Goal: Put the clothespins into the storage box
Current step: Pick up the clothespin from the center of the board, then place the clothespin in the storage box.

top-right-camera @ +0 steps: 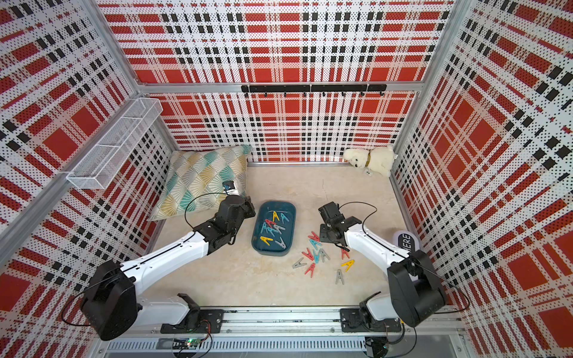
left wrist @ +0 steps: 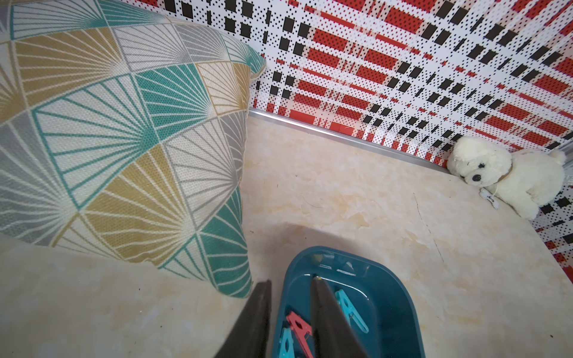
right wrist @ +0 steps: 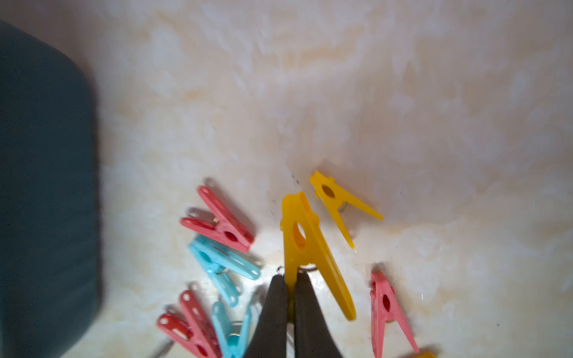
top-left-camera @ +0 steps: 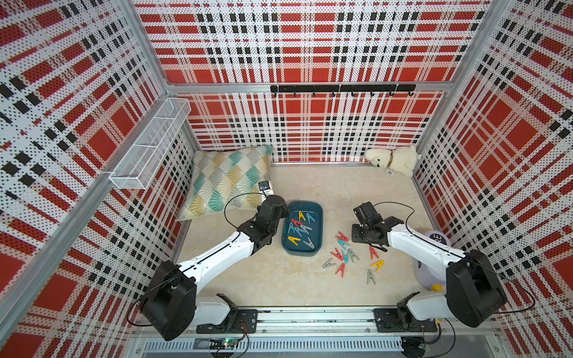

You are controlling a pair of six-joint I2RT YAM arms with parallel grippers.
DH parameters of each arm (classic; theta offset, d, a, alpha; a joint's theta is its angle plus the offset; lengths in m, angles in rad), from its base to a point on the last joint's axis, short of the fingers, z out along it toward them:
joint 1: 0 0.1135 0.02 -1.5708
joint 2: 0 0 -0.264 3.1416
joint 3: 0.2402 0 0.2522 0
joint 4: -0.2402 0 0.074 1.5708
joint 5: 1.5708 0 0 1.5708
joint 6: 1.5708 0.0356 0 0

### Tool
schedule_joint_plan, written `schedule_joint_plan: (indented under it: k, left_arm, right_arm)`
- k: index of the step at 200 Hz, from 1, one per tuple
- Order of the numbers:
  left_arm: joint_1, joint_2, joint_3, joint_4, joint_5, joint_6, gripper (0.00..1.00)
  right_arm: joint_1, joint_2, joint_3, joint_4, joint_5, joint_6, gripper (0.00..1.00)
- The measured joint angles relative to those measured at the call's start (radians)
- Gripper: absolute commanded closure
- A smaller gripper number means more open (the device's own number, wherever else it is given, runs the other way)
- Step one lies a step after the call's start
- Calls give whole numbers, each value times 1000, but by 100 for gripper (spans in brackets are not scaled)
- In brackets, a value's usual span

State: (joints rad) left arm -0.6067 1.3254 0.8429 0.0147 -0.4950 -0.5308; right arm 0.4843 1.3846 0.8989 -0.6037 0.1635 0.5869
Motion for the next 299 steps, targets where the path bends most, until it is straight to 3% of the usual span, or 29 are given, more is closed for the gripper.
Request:
schedule_joint_plan:
  k: [49,75,106,148,244,299]
  left_arm:
    - [16,-15,-13,0,10,-3,71]
    - [41,-33,-28,0,24,-6,71]
    - [88,-63,-44,-1,43,-12,71]
    - [124,-96,-61,0,51,-22,71]
    - [132,-109,-60,-5,64,-27,71]
    - [159,-132,-54,-17,64,-27,71]
  right_arm:
    - [198,43,231,-35,7,-39,95]
    - [333,175,372,-36,5,-80,95]
    - [419,347,471,-34,-32,-129,95]
    - [452,491,493,-41,-90,-176,95]
    - [456,636,587,-97,-245,-330,94]
    - [456,692,621,-119,-288,-384,83]
